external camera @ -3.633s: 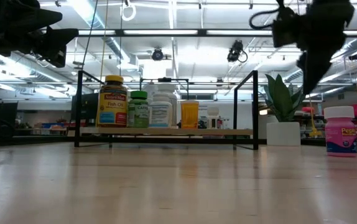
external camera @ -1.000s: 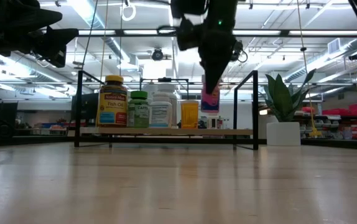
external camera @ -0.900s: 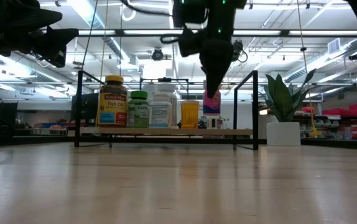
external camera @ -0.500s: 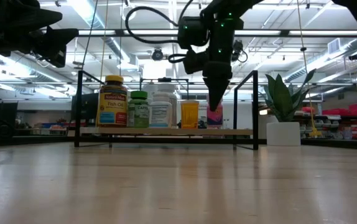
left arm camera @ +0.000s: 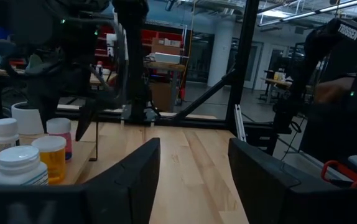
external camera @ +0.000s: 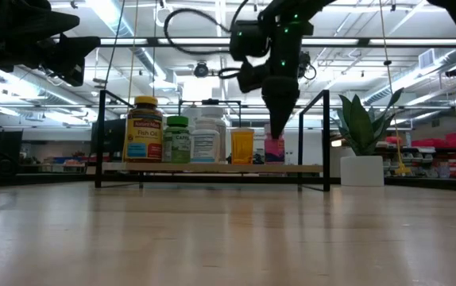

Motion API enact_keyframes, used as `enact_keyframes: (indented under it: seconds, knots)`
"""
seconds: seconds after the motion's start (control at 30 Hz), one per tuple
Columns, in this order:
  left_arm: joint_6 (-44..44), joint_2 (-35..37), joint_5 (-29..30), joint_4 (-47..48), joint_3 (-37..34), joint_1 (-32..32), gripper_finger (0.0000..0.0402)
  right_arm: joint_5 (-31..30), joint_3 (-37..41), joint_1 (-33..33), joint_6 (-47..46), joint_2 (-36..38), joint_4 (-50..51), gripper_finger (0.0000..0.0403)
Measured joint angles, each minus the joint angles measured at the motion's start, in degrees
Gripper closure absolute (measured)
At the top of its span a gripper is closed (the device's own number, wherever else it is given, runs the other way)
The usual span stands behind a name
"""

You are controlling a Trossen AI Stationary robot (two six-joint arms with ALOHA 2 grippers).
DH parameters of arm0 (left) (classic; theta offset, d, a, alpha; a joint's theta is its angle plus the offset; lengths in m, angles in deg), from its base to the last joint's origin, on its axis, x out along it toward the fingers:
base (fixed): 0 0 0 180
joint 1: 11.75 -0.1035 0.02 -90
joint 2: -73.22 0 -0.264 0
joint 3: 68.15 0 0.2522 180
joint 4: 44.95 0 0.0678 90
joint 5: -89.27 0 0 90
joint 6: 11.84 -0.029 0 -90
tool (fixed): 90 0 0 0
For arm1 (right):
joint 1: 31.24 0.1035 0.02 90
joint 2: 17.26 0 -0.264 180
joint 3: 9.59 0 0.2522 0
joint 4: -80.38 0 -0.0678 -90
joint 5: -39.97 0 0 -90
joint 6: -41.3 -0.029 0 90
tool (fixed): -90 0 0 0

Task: Pick and place medicine bottles onto shelf by color
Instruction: Put the pink medicine bottle on the shelf aligned with the other white pill bottles, then return to Home Position

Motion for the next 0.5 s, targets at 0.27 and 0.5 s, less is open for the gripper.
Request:
enact_keyframes:
  seconds: [0.27, 0.5]
  knots:
    - [0.02, 0.0, 0.0, 0.02, 0.0, 0.0, 0.0208, -4.41, 0.0, 0.04, -1.52, 8.48, 1.17, 0.0112]
    - [0.02, 0.0, 0.02, 0.02, -0.02, 0.0, 0.0204, -4.3, 9.88, 0.25, -0.44, 22.73, -9.88, 0.0112]
